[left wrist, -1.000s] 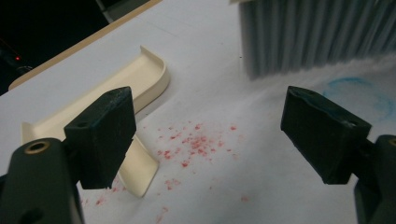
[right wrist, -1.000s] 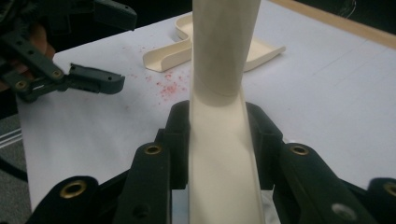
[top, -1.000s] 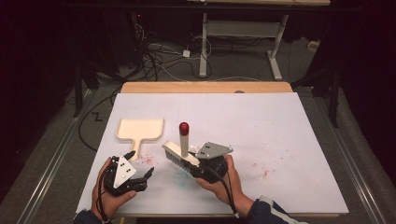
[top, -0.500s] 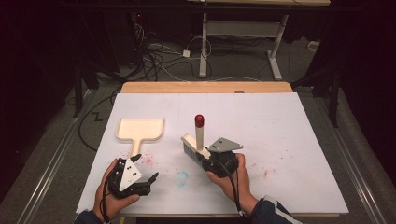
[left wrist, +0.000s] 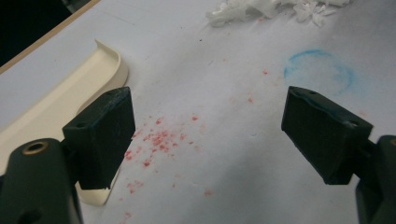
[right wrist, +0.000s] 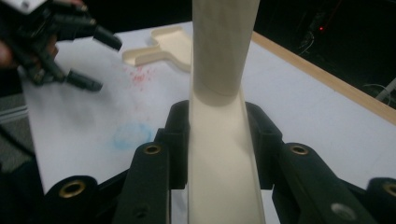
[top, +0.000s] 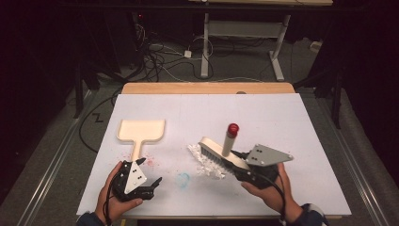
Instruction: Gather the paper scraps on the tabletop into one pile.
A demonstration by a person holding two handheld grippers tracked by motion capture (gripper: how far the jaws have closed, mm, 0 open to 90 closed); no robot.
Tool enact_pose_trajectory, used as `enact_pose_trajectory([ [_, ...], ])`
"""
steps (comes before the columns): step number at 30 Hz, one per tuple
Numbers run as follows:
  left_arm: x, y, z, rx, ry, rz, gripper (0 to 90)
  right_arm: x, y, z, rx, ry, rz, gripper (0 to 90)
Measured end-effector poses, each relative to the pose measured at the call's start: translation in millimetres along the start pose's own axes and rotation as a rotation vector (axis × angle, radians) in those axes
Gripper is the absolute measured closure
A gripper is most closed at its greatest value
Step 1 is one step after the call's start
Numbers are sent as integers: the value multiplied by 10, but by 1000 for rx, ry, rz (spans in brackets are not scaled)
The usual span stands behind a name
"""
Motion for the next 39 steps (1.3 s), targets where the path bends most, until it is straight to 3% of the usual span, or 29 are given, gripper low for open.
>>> enact_pose_trajectory([
  [5,-10,-10,-12,-7,7,-1,167,319,-130,285,19,37,-78,680],
  [8,-10,-6,-21,-3,1,-11,167,414,-155,461,68,72,-116,680],
  [10,-4,14,-28,6,-6,-17,168,424,-147,554,79,73,-196,680],
  [15,16,56,-36,26,-23,-36,168,242,-66,598,130,80,-337,680],
  [18,52,110,-30,51,-61,-44,168,52,-15,605,174,86,-380,680],
  [20,62,144,-16,69,-71,-52,174,-63,-22,599,177,64,-401,680],
  [26,45,147,-24,60,-68,-49,176,-392,-131,437,221,63,-346,680],
  [31,16,134,-19,55,-60,-33,176,-659,-172,320,248,46,-355,680],
  [35,2,135,-7,57,-55,-22,176,-791,-233,271,226,36,-342,680],
  [37,-1,134,-8,57,-58,-13,176,-815,-239,245,226,23,-310,680],
  [39,-1,122,-14,54,-61,-9,176,-797,-251,219,206,2,-321,680],
])
Point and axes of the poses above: each handheld gripper's, and its own axes: x roughly backward along the jaws, z roughly out of its underside, y roughly to its left, the point moved 1 cm from there along -x, roughly forward along the jaws, and after that the axes turned 6 degrees about z, right-handed, at the moved point
